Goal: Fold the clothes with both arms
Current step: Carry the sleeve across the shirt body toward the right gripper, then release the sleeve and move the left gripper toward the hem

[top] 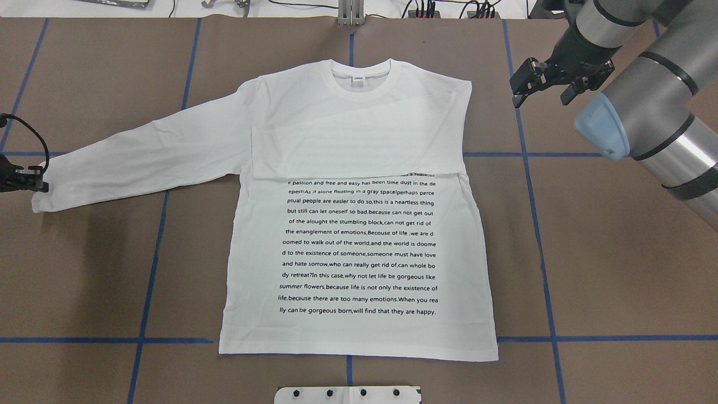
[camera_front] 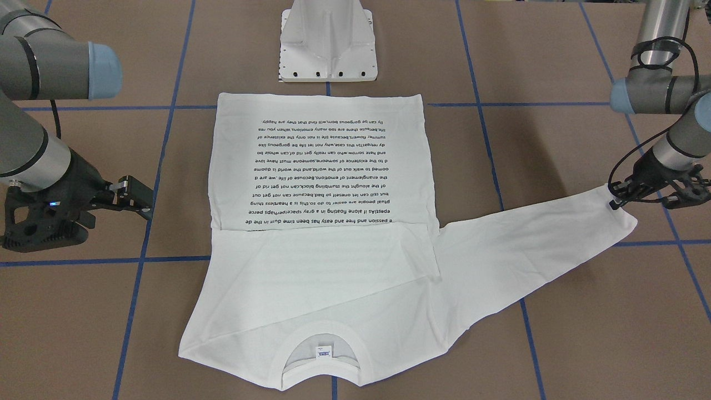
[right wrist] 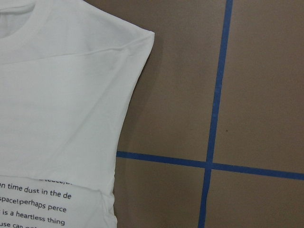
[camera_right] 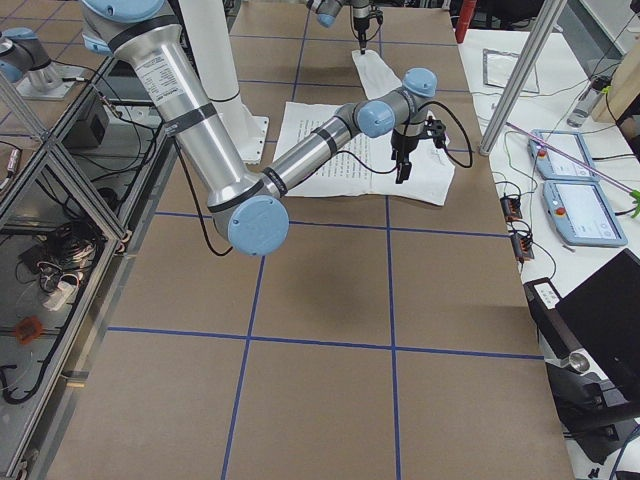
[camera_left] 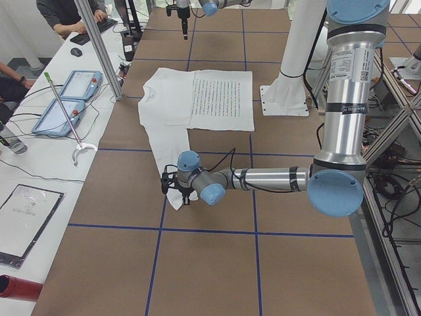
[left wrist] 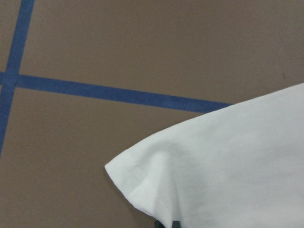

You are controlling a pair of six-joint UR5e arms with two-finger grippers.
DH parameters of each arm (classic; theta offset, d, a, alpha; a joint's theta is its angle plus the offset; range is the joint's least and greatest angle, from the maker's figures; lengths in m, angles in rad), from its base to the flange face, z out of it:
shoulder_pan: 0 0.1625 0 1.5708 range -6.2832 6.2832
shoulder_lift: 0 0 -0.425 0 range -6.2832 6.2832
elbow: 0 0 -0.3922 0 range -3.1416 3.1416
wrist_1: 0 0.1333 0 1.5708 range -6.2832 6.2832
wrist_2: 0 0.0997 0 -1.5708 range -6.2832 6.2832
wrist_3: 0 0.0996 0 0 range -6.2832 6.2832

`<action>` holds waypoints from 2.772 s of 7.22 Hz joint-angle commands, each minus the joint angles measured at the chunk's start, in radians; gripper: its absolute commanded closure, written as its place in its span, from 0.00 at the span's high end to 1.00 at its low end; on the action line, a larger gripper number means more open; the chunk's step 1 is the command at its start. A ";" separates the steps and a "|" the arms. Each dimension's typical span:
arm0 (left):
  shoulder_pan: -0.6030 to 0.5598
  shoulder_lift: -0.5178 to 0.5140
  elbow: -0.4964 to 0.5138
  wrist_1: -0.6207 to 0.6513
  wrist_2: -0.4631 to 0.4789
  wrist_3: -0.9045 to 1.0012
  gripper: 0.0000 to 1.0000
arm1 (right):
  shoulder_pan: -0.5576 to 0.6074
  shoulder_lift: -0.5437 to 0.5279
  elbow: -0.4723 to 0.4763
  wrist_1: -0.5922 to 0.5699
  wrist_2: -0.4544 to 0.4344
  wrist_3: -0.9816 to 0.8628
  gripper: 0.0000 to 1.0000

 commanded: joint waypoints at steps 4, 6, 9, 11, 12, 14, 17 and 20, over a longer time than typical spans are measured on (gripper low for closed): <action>-0.004 -0.167 -0.252 0.282 -0.032 -0.008 0.00 | 0.024 -0.199 0.144 0.002 -0.004 -0.012 1.00; 0.009 -0.454 -0.298 0.621 -0.035 -0.093 0.00 | 0.024 -0.309 0.232 0.005 -0.010 -0.010 1.00; 0.140 -0.764 -0.271 0.661 -0.070 -0.380 0.00 | 0.022 -0.412 0.254 0.103 -0.009 -0.004 1.00; 0.189 -0.927 -0.248 0.661 -0.081 -0.522 0.00 | 0.022 -0.419 0.243 0.126 -0.009 0.003 1.00; 0.202 -0.964 -0.226 0.661 -0.108 -0.555 0.00 | 0.024 -0.417 0.241 0.126 -0.009 0.003 1.00; 0.234 -0.957 -0.193 0.654 -0.076 -0.555 0.00 | 0.022 -0.414 0.240 0.126 -0.010 0.005 1.00; 0.326 -0.984 0.001 0.446 0.032 -0.650 0.00 | 0.022 -0.413 0.229 0.125 -0.010 0.005 1.00; 0.513 -1.101 0.201 0.417 0.174 -0.655 0.00 | 0.027 -0.404 0.199 0.125 -0.010 0.005 1.00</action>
